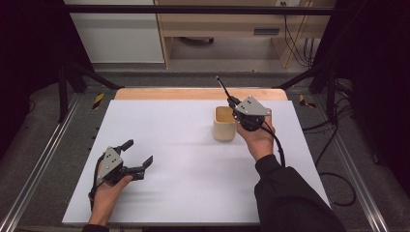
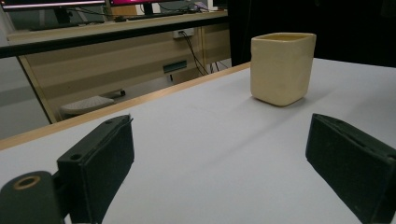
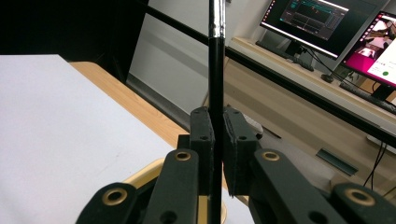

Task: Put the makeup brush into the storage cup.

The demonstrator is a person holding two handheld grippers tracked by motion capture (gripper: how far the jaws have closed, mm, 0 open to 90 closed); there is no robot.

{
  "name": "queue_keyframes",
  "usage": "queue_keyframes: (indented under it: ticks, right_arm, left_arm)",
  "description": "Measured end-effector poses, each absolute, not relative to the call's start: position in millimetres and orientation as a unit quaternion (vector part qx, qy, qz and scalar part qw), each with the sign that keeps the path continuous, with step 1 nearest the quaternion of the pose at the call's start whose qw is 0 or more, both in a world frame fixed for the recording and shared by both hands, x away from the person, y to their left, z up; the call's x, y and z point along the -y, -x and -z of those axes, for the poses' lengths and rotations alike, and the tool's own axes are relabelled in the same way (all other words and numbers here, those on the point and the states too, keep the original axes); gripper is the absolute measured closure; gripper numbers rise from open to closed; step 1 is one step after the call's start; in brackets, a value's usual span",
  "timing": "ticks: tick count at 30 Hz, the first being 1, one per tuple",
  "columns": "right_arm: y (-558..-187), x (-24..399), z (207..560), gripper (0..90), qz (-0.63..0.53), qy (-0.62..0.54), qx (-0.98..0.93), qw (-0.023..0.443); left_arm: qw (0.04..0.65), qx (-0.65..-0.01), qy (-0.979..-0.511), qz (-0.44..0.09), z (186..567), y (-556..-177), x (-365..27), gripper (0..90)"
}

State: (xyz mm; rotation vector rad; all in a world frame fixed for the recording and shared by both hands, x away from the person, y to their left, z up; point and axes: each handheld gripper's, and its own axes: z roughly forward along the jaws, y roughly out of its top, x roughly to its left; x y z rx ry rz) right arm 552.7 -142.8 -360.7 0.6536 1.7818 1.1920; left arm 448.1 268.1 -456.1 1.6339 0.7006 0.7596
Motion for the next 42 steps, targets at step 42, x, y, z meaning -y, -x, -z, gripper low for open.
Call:
queue_keyframes:
  ticks: [42]
  right_arm:
    - [-567.1, 138.0, 368.0, 83.9, -0.539, -0.284, -0.683, 0.403]
  left_arm:
    - [0.594, -0.297, -0.686, -0.297, 461.2, -453.5, -269.9, 3.8]
